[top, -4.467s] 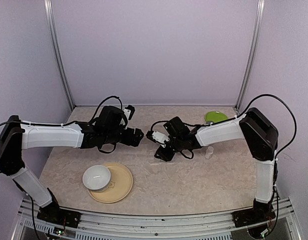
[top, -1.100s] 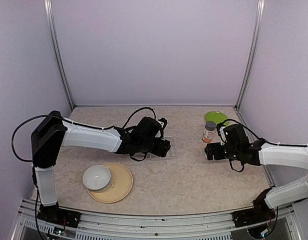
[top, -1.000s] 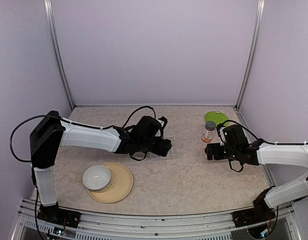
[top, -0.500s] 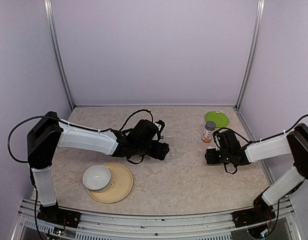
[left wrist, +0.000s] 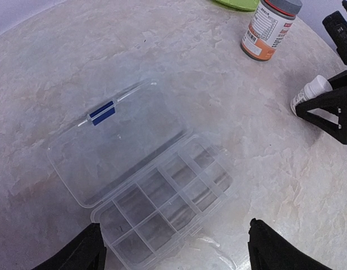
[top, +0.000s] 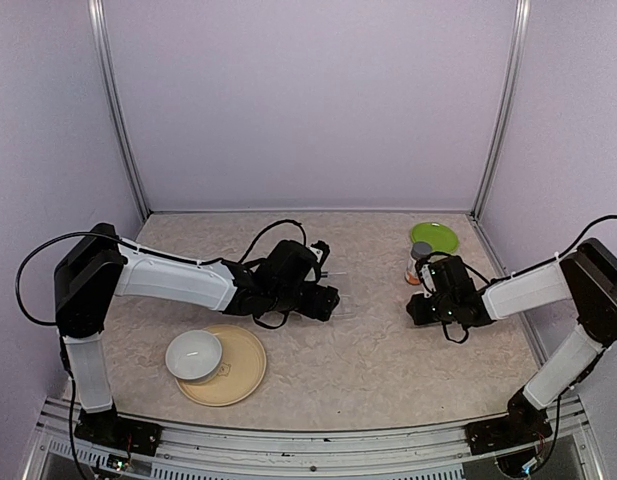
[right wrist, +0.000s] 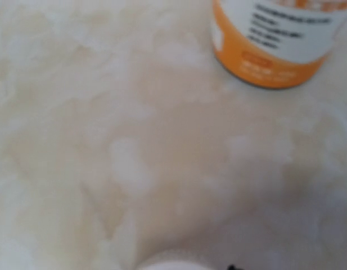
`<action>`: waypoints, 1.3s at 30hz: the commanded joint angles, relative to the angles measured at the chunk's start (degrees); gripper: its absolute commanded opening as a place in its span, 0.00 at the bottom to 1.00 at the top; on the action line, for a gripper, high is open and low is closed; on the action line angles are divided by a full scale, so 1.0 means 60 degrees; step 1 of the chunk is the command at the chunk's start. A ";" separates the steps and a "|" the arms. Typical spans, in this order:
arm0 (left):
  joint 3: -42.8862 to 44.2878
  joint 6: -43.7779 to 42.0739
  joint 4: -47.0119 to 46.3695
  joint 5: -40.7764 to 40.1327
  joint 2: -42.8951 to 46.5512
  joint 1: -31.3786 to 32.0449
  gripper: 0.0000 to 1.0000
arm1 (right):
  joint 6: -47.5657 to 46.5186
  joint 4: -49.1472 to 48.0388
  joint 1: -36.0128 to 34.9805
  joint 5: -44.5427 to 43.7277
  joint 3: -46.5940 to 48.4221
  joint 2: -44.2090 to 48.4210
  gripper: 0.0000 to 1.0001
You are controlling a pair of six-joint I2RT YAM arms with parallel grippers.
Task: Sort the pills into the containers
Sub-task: Pick up the pill bottle from the center of the board, then place the pill bottle at the center of the board.
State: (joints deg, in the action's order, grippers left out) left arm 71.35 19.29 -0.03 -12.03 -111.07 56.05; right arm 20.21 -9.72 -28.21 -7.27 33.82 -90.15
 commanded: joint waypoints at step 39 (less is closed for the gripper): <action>0.0664 -0.1182 0.0395 0.1434 0.0319 0.0483 0.99 | -0.1668 0.1846 -0.3607 0.0820 -0.0216 0.4328 1.00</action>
State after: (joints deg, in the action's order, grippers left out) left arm 71.02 16.82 0.21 -7.55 -106.61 57.36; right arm 7.46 -0.60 -50.76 1.15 35.11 -70.89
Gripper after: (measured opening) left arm 0.988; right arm 0.999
